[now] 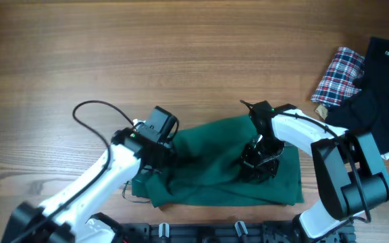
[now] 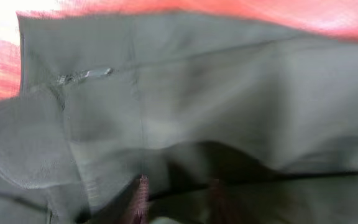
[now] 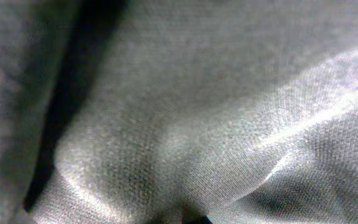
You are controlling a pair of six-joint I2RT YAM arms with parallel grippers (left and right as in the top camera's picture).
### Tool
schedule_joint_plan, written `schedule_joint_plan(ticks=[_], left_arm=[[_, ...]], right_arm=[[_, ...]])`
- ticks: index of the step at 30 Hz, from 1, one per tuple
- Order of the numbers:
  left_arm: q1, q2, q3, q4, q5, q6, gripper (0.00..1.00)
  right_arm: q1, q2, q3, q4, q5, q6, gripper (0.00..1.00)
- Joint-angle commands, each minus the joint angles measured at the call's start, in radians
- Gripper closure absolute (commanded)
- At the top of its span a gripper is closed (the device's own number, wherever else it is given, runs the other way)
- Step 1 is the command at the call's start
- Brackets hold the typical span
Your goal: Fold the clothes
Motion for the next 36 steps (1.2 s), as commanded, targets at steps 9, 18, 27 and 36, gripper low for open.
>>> schedule_joint_plan(ticks=[9,18,27,36], left_arm=[[0.126,0.054,0.04,-0.191,0.05,0.049,0.39],[0.238,-0.063,0.018,-0.417,0.043,0.037,0.28],[0.275,-0.062,-0.171,-0.184,0.137,0.053,0.22],[0.275,-0.061,-0.275,-0.001,0.224,0.076,0.17]], right_arm=[[-0.019,0.042,-0.001,0.12,0.153,-0.101,0.28],[-0.019,0.042,0.003,0.141,0.15,-0.104,0.13],[-0.019,0.031,0.01,0.11,0.084,-0.183,0.0],[-0.019,0.025,0.025,0.085,0.077,-0.206,0.0]])
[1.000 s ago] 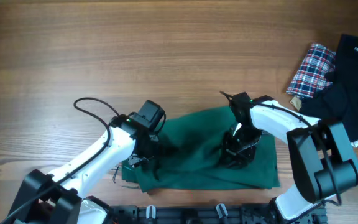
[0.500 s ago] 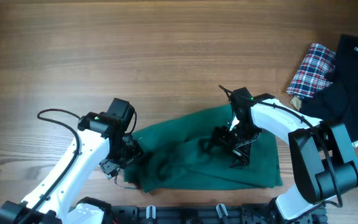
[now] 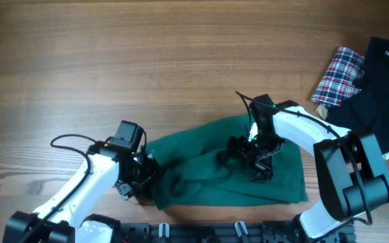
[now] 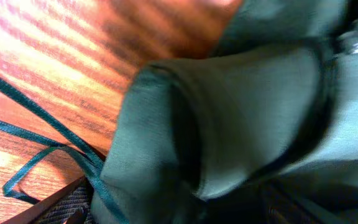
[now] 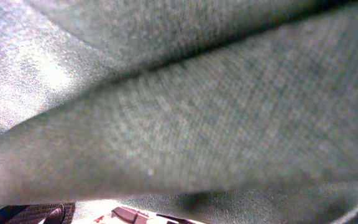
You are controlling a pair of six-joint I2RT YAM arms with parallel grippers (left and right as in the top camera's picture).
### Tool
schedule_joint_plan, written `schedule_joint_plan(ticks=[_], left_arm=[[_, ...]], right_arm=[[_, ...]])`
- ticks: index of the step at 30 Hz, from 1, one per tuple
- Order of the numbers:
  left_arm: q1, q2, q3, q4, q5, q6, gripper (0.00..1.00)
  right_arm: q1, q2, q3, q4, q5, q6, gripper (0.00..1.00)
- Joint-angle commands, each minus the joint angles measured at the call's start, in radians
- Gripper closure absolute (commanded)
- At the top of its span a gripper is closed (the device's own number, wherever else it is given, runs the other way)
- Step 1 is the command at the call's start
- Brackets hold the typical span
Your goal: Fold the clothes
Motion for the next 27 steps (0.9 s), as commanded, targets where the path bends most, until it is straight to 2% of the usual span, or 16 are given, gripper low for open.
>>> schedule_joint_plan(ticks=[1,2,5,6,10,12,19,27], left_arm=[[0.006,-0.005,-0.048,0.046,0.072,0.027,0.23],[0.006,-0.005,-0.048,0.063,0.095,0.036,0.32],[0.006,-0.005,-0.048,0.101,0.113,0.036,0.83],[0.006,-0.005,-0.048,0.108,0.113,0.035,0.94],[0.039,-0.005,-0.048,0.215,0.112,0.035,0.96],[0.11,-0.005,-0.048,0.266,0.112,0.037,0.96],[0.393,-0.005,0.012,0.24,0.168,0.174,0.96],[0.451,0.023,0.209,0.243,0.032,0.203,0.96]], right_arm=[[-0.011,0.033,-0.011,0.032,0.21,-0.074,0.0],[-0.011,0.033,-0.011,0.032,0.21,-0.073,0.0],[-0.011,0.033,-0.011,0.032,0.203,-0.074,0.0],[-0.011,0.033,-0.011,0.033,0.203,-0.074,0.0],[-0.011,0.032,-0.005,0.034,0.204,-0.074,0.0],[-0.011,0.031,0.015,0.033,0.204,-0.075,0.0],[-0.011,0.03,0.118,-0.028,0.208,-0.126,0.0],[-0.016,0.027,0.173,-0.049,0.246,-0.125,0.0]])
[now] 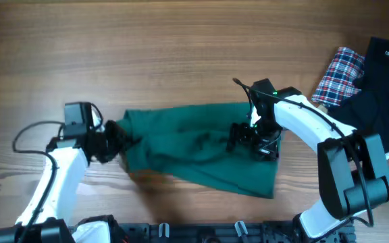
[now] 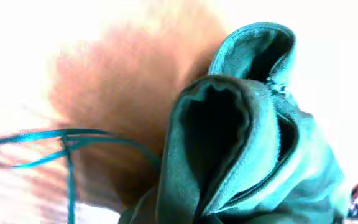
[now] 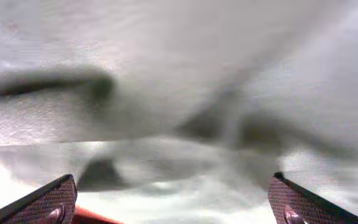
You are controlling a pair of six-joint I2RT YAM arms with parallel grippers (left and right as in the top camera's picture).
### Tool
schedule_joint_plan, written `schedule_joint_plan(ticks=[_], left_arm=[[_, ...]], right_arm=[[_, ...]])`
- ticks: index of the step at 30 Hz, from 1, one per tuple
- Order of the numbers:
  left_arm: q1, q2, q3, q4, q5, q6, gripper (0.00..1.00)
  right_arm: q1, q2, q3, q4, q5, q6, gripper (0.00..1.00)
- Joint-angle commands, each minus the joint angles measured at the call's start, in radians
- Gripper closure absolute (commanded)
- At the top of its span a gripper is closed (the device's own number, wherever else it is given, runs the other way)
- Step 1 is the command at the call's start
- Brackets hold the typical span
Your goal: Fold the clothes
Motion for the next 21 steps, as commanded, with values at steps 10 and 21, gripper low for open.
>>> schedule_joint_plan(ticks=[10,21], left_arm=[[0.172,0.324,0.252,0.085,-0.203,0.169,0.86],[0.241,0.327,0.394,-0.097,-0.314,0.215,0.5]], right_arm=[[-0.024,0.022,0.031,-0.005,0.063,-0.019,0.0],[-0.015,-0.111,0.158,0.0,0.088,-0.055,0.0]])
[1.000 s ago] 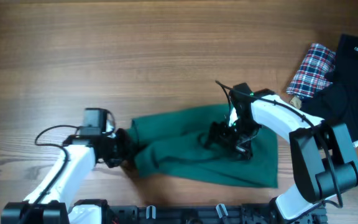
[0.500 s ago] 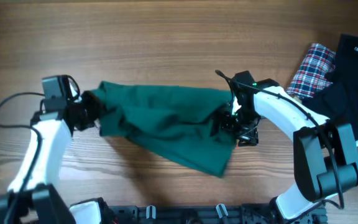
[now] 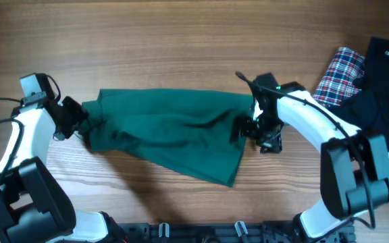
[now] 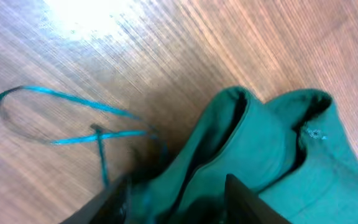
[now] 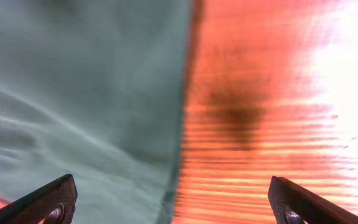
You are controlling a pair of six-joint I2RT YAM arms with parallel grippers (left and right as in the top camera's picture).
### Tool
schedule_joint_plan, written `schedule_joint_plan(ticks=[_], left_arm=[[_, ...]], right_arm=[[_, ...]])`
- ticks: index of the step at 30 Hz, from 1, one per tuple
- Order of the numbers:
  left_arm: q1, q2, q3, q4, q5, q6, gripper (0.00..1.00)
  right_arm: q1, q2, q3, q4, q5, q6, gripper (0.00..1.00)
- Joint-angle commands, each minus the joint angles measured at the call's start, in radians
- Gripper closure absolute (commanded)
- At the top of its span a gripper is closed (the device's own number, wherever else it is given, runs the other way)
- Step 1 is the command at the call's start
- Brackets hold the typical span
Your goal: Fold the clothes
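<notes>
A dark green garment (image 3: pixel 167 131) lies stretched in a long strip across the wooden table (image 3: pixel 181 40). Its lower right part sags toward the front edge. My left gripper (image 3: pixel 73 120) is at the garment's left end, shut on the bunched waistband (image 4: pixel 260 149). In the left wrist view the cloth fills the gap of the left gripper (image 4: pixel 179 202), and a teal drawstring (image 4: pixel 55 118) trails on the wood. My right gripper (image 3: pixel 254 133) hovers over the garment's right edge. The right wrist view shows that gripper (image 5: pixel 176 202) open wide, above the cloth edge (image 5: pixel 179 124) and bare wood.
A plaid garment (image 3: pixel 336 74) and a black garment (image 3: pixel 380 88) lie at the right rear of the table. The robot's black base rail (image 3: pixel 201 233) runs along the front edge.
My left gripper has moved further left with the garment's end, and the cloth is now stretched longer. My right gripper now sits at the cloth's right edge instead of over its middle.
The garment first lay crumpled near the front edge with both grippers pressed into it. Then my left gripper was at its left corner. Later it held that end further left and the cloth had lengthened. Now the garment is a long strip and my right gripper is open.
</notes>
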Motion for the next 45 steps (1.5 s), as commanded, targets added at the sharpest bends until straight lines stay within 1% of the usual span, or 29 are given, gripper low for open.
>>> schedule_joint_plan(ticks=[1,4,5,6,7,8,9,10,11,12,14,16,20,25,27,30,32,35,36,39,42,44,45], left_arm=[[0.003,-0.007,0.083,-0.071,-0.046,0.017,0.5],[0.002,-0.039,0.19,-0.192,-0.037,0.017,0.51],[-0.001,-0.054,0.224,-0.23,-0.011,0.017,0.53],[-0.009,-0.07,0.254,-0.267,0.034,0.017,0.58],[-0.035,-0.098,0.274,-0.291,0.148,0.017,0.71],[-0.064,-0.113,0.274,-0.289,0.238,0.017,0.86],[-0.095,-0.116,0.274,-0.288,0.288,0.016,0.95],[-0.142,-0.114,0.274,-0.289,0.33,0.016,0.96],[-0.21,-0.101,0.272,-0.29,0.341,0.003,0.96],[-0.257,-0.092,0.271,-0.292,0.341,-0.014,0.96],[-0.344,-0.072,0.271,-0.29,0.346,-0.05,0.96],[-0.436,-0.043,0.271,-0.283,0.348,-0.09,0.96],[-0.528,0.062,0.27,-0.288,0.357,-0.101,0.96],[-0.539,0.219,0.27,-0.313,0.408,-0.089,0.96],[-0.539,0.275,0.27,-0.339,0.394,-0.061,0.96],[-0.539,0.331,0.266,-0.333,0.311,-0.062,0.96],[-0.538,0.343,0.264,-0.352,0.295,-0.045,0.96],[-0.538,0.343,0.246,-0.428,0.294,-0.016,0.96],[-0.538,0.343,0.224,-0.455,0.295,0.004,0.96],[-0.539,0.343,0.148,-0.48,0.296,0.006,0.96],[-0.539,0.341,0.071,-0.481,0.353,0.018,0.96],[-0.541,0.339,0.061,-0.517,0.389,0.066,0.96],[-0.546,0.333,0.061,-0.529,0.393,0.069,0.96]], right_arm=[[0.019,-0.129,0.122,0.024,0.0,-0.081,0.0],[0.06,-0.172,0.166,0.111,-0.111,-0.107,0.0],[0.07,-0.172,0.166,0.14,-0.126,-0.098,0.01],[0.076,-0.163,0.166,0.159,-0.128,-0.089,0.04],[0.079,-0.148,0.166,0.181,-0.128,-0.089,0.14],[0.083,-0.13,0.166,0.197,-0.128,-0.089,0.3],[0.083,-0.113,0.166,0.209,-0.128,-0.089,0.49],[0.082,-0.089,0.166,0.221,-0.128,-0.089,0.7],[0.083,-0.055,0.165,0.228,-0.129,-0.085,0.89],[0.083,-0.033,0.164,0.227,-0.13,-0.085,0.94],[0.083,0.006,0.164,0.219,-0.133,-0.086,0.96],[0.082,0.034,0.164,0.219,-0.133,-0.088,0.96],[0.082,0.037,0.164,0.22,-0.133,-0.087,0.96],[0.08,0.037,0.164,0.245,-0.132,-0.087,0.95],[0.08,0.037,0.164,0.255,-0.132,-0.088,0.96],[0.08,0.037,0.164,0.267,-0.123,-0.087,0.96],[0.08,0.037,0.164,0.265,-0.116,-0.086,0.96],[0.08,0.037,0.164,0.266,-0.079,-0.081,0.96],[0.079,0.037,0.164,0.265,-0.051,-0.067,0.96],[0.068,0.037,0.164,0.274,-0.033,-0.059,0.96],[0.054,0.037,0.164,0.283,-0.033,-0.059,0.96],[0.05,0.037,0.164,0.287,-0.033,-0.059,0.96],[0.049,0.037,0.164,0.288,-0.032,-0.059,0.95]])
